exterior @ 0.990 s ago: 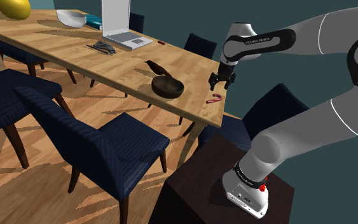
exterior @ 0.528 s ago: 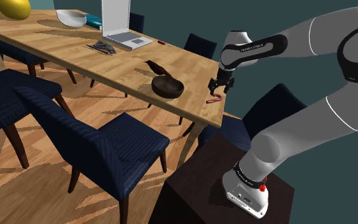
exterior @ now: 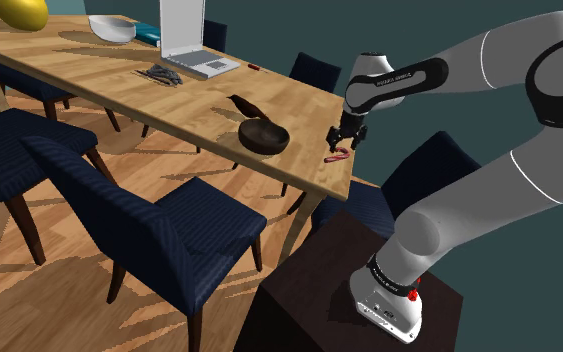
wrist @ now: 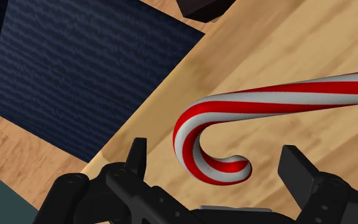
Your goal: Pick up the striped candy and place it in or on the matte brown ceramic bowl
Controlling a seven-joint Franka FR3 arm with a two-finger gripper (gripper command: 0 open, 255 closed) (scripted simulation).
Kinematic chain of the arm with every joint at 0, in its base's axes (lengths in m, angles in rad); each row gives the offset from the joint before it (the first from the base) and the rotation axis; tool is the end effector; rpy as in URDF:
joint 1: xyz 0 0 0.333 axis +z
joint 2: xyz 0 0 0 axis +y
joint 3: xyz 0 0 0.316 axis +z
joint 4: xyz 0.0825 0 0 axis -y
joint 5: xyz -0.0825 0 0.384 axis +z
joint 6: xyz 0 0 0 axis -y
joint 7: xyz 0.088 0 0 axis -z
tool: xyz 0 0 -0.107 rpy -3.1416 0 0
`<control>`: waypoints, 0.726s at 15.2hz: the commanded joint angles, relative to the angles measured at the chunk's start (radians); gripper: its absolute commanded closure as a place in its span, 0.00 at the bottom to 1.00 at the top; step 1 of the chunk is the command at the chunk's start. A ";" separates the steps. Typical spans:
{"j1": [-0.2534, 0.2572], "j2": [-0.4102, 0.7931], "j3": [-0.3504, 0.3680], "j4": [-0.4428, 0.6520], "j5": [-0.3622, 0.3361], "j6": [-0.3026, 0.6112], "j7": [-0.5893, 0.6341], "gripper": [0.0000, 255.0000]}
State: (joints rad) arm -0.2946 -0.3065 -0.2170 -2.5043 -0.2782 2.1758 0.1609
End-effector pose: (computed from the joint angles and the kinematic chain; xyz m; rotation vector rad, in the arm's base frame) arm 0.3698 -0.2190 0.3892 2.8926 -0.7388 -0.0753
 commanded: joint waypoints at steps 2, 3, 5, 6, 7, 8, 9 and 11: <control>0.000 0.000 0.000 0.000 0.000 0.000 0.000 1.00; 0.000 0.000 0.000 0.000 0.000 0.000 0.000 1.00; 0.000 0.000 0.000 0.000 0.000 0.000 0.000 1.00; 0.000 0.000 0.000 0.000 0.000 0.000 0.000 1.00; 0.000 0.000 0.000 0.000 0.000 0.000 0.000 1.00; 0.000 0.000 0.000 0.000 0.000 0.000 0.000 1.00; 0.000 0.000 0.000 0.000 0.000 0.000 0.000 1.00; 0.000 0.000 0.000 0.000 0.000 0.000 0.000 1.00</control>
State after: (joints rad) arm -0.2946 -0.3072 -0.2169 -2.5035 -0.2780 2.1757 0.1608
